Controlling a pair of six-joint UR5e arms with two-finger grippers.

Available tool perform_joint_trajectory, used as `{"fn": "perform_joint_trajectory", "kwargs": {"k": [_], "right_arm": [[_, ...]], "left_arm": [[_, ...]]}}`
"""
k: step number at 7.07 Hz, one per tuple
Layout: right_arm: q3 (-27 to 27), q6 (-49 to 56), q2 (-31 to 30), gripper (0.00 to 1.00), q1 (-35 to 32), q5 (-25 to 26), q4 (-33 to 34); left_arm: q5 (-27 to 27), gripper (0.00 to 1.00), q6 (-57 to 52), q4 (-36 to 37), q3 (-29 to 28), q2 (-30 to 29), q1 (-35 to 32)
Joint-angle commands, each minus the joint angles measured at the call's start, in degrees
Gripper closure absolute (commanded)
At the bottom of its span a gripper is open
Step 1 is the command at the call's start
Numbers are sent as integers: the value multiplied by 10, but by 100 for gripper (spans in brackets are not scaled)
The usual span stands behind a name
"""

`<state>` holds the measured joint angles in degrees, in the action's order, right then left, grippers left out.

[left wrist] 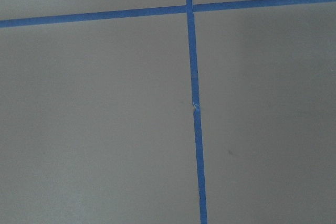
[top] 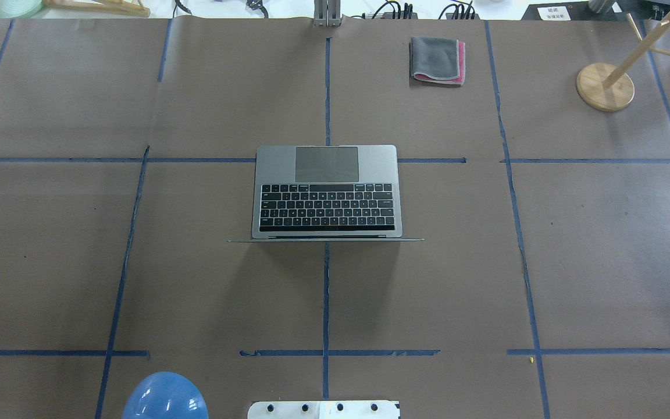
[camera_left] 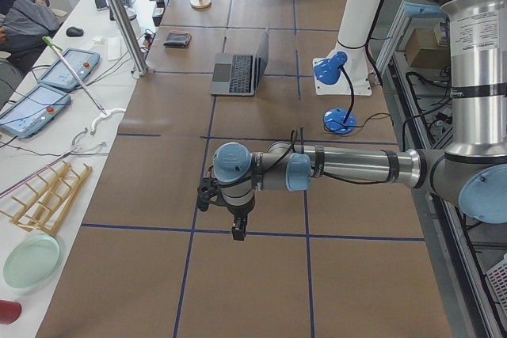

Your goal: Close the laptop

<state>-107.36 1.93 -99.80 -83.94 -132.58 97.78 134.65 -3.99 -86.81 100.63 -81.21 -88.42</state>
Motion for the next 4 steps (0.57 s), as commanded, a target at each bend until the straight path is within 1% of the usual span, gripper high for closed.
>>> {"fn": "perform_joint_trajectory", "kwargs": {"k": [1, 3, 4], "right_arm": [[0, 0, 0, 1, 0, 0, 0], [-2, 3, 9, 0, 0, 0, -3], [-4, -2, 9, 0, 0, 0, -42]], "left_arm": [[-1, 0, 1, -7, -2, 1, 1], [0, 0, -1, -8, 6, 3, 1], [1, 0, 4, -9, 11, -5, 3]]}}
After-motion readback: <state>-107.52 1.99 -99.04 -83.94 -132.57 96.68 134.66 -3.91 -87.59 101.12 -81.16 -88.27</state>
